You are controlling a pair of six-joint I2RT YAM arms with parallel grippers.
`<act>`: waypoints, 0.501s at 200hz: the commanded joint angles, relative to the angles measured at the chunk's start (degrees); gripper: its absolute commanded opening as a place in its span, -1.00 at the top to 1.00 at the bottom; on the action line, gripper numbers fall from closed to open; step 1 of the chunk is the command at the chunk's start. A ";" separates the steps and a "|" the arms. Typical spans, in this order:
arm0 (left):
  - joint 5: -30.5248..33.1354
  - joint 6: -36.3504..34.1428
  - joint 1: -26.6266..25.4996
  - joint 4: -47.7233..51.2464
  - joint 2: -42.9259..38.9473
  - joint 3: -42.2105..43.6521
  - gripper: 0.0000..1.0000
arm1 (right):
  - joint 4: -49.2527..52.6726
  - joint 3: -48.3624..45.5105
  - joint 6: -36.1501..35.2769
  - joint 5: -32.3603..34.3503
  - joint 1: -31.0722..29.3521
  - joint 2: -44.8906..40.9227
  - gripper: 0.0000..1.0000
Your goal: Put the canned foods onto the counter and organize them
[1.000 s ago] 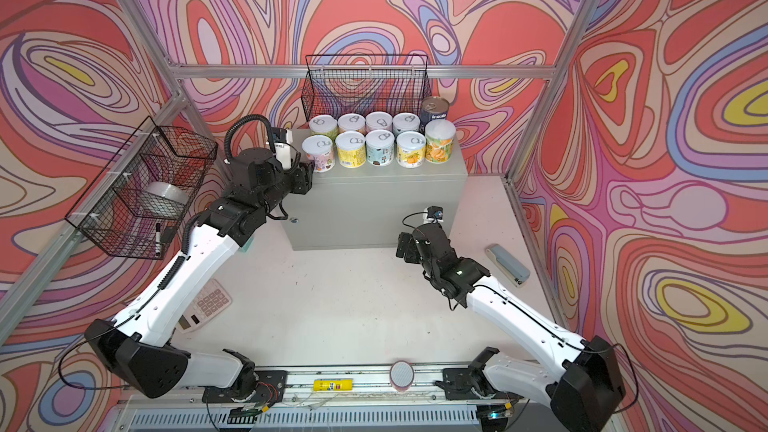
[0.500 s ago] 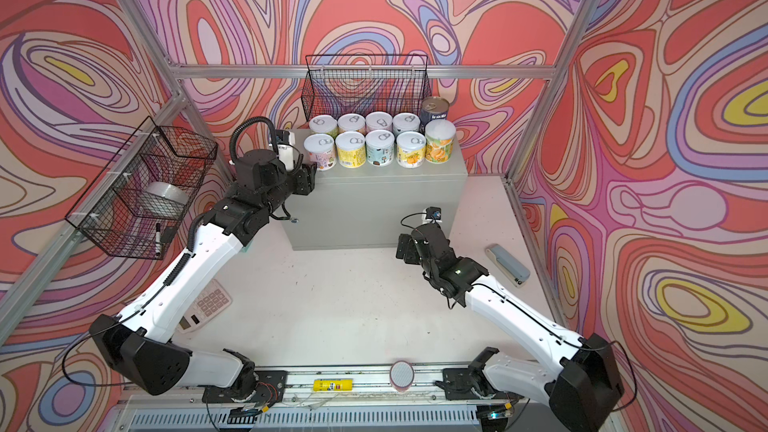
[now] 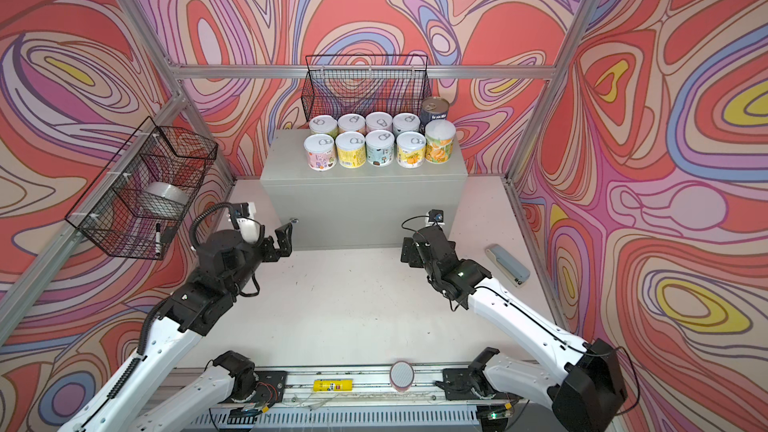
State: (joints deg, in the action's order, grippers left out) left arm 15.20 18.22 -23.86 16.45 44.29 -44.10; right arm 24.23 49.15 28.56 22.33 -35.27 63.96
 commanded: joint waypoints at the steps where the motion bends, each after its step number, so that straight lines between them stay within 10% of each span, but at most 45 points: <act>1: 3.27 4.59 -1.17 -3.90 -2.99 6.06 -1.00 | 0.86 -0.63 1.04 1.50 0.30 0.55 -0.97; 40: 13.00 4.18 -8.07 -13.96 -5.03 17.12 -1.00 | 0.77 -3.82 4.01 7.65 0.24 -0.22 -0.97; 100: 38.03 -27.07 -16.31 -34.58 -5.50 24.37 -1.00 | -11.76 -9.74 -11.16 22.46 0.34 -2.83 -0.97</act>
State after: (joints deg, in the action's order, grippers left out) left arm 39.62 7.01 -39.99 -2.72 39.29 -21.78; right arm 21.82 42.28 26.46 34.35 -35.27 62.06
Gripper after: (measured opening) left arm 0.999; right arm 0.984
